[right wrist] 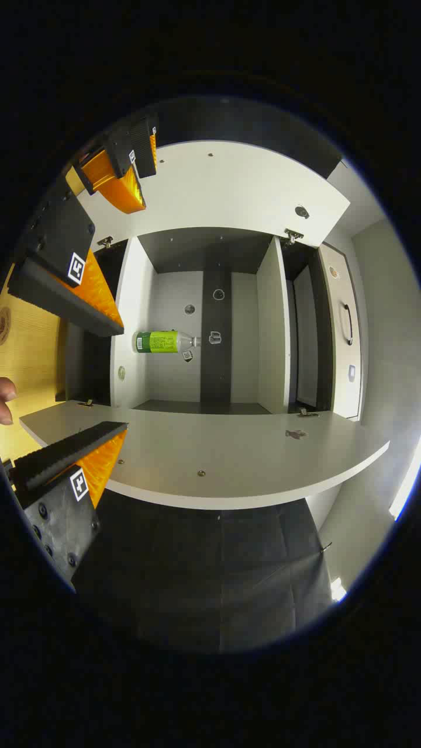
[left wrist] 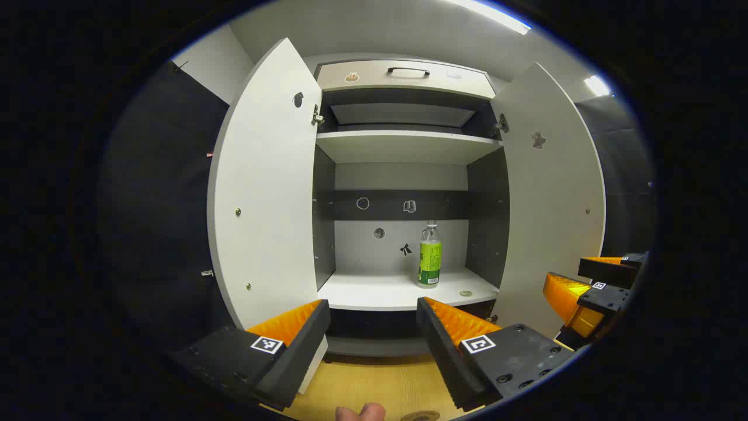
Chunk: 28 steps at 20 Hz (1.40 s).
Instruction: Grasp the bottle in the cabinet with the left hand and place it on the coaster, then close the right door with the right hand and the left door with the left hand.
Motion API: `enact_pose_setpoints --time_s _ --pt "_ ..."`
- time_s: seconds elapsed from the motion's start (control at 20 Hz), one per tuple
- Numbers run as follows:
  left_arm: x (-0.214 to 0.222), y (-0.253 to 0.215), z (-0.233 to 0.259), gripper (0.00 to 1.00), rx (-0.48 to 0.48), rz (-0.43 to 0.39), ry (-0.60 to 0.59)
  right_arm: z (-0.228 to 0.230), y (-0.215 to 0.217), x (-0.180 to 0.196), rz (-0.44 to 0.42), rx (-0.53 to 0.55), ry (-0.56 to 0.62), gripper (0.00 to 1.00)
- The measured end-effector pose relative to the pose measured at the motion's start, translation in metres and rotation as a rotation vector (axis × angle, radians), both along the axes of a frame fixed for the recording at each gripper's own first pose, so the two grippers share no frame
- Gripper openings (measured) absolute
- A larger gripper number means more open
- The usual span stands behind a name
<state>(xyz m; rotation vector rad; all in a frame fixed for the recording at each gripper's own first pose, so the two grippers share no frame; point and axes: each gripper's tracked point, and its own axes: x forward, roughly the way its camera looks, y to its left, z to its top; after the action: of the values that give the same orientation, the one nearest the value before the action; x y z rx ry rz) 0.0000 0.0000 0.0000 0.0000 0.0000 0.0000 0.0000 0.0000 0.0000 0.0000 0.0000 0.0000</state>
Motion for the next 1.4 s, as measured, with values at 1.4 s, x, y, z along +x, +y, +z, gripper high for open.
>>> enact_pose_setpoints --time_s 1.4 --pt "0.011 -0.023 0.009 0.95 0.053 -0.053 -0.032 0.022 -0.014 -0.023 -0.006 0.049 -0.055 0.98"
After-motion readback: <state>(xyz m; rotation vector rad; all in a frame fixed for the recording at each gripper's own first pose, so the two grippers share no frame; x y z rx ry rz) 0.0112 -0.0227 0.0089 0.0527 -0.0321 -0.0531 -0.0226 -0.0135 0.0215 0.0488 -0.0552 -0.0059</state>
